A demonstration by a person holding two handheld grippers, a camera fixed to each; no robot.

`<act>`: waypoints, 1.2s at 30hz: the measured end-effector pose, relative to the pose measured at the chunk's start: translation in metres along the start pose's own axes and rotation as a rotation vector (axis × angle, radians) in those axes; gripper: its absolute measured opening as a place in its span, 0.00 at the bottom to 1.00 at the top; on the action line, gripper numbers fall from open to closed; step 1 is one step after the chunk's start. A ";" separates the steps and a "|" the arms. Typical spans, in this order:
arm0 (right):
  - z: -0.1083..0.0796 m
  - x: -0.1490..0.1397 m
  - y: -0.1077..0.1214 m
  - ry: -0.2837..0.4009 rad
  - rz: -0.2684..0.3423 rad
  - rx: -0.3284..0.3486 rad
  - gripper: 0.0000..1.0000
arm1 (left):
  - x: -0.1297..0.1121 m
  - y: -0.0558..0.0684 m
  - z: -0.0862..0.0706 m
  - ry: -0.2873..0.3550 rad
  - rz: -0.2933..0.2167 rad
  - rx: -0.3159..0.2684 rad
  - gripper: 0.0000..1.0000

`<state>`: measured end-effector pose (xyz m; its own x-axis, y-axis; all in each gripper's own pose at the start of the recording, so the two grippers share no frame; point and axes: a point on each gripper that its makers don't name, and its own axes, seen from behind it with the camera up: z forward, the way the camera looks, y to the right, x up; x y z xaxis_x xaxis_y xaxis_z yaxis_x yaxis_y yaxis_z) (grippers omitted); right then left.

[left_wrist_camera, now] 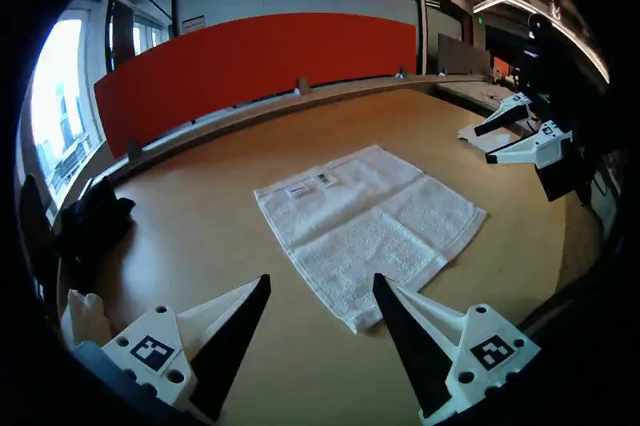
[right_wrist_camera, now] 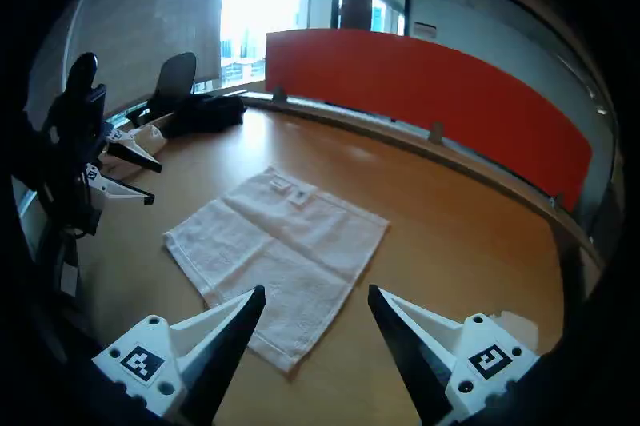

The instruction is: Fold towel

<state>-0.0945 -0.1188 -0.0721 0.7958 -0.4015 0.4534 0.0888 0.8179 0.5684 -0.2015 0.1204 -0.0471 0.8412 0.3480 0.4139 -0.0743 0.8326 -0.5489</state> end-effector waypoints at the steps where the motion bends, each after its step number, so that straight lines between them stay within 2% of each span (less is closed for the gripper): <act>1: 0.002 -0.004 -0.001 -0.007 -0.003 0.003 1.00 | -0.004 0.002 0.002 -0.010 -0.001 -0.004 0.95; 14: 0.016 -0.052 -0.016 -0.097 -0.030 0.043 1.00 | -0.036 0.020 0.024 -0.091 -0.012 -0.049 0.95; 26: 0.025 -0.090 -0.019 -0.165 -0.047 0.060 1.00 | -0.061 0.035 0.031 -0.158 0.008 -0.096 0.95; 36: 0.025 -0.109 -0.020 -0.202 -0.058 0.077 0.98 | -0.074 0.039 0.037 -0.203 0.012 -0.117 0.95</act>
<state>-0.1983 -0.1018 -0.1160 0.6537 -0.5278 0.5423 0.0788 0.7602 0.6448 -0.2864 0.1432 -0.0725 0.7145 0.4472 0.5381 -0.0111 0.7762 -0.6303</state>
